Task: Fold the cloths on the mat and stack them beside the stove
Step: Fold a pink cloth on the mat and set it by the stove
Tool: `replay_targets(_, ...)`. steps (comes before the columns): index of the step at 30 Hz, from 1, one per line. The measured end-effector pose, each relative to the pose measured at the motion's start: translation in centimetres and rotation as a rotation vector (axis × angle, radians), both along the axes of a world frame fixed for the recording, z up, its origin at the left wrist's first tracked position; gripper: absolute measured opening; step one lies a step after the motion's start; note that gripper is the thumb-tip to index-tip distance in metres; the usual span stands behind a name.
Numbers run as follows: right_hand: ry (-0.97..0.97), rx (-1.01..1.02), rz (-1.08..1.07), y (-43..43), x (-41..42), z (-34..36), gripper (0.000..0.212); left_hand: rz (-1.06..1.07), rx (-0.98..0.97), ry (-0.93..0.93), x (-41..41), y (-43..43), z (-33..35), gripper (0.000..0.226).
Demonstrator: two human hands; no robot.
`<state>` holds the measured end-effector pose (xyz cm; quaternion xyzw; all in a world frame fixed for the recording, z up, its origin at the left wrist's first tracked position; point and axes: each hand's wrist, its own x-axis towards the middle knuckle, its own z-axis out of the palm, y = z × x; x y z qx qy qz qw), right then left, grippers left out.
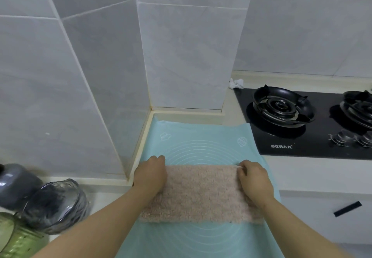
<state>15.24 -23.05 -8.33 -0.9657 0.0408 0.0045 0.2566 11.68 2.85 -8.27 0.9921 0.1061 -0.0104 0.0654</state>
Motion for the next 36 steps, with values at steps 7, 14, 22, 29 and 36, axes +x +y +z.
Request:
replay_targets(7, 0.107, 0.06, -0.143, 0.7, -3.6, 0.2, 0.058, -0.172, -0.07, -0.378, -3.4, -2.8, -0.8, 0.037)
replay_targets(14, 0.301, 0.16, -0.188, 0.0, -5.3, 0.8, 0.059, -0.187, -0.056, 0.168, -6.4, -6.1, -2.1, 0.12)
replay_targets(22, 0.336, 0.459, -0.191, -1.6, -5.8, 0.5, 0.029, -0.191, -0.01, 0.251, -6.4, -6.5, -1.7, 0.119)
replay_targets(29, 0.547, 1.05, -0.354, -1.5, -5.7, 3.9, 0.013, -0.014, -0.321, 0.111, -6.8, -6.1, 1.4, 0.062)
replay_targets(36, 0.533, 1.121, 0.05, 4.8, -6.0, 8.0, 0.008, 0.483, -1.462, -0.012, -6.6, -5.2, 5.9, 0.05)
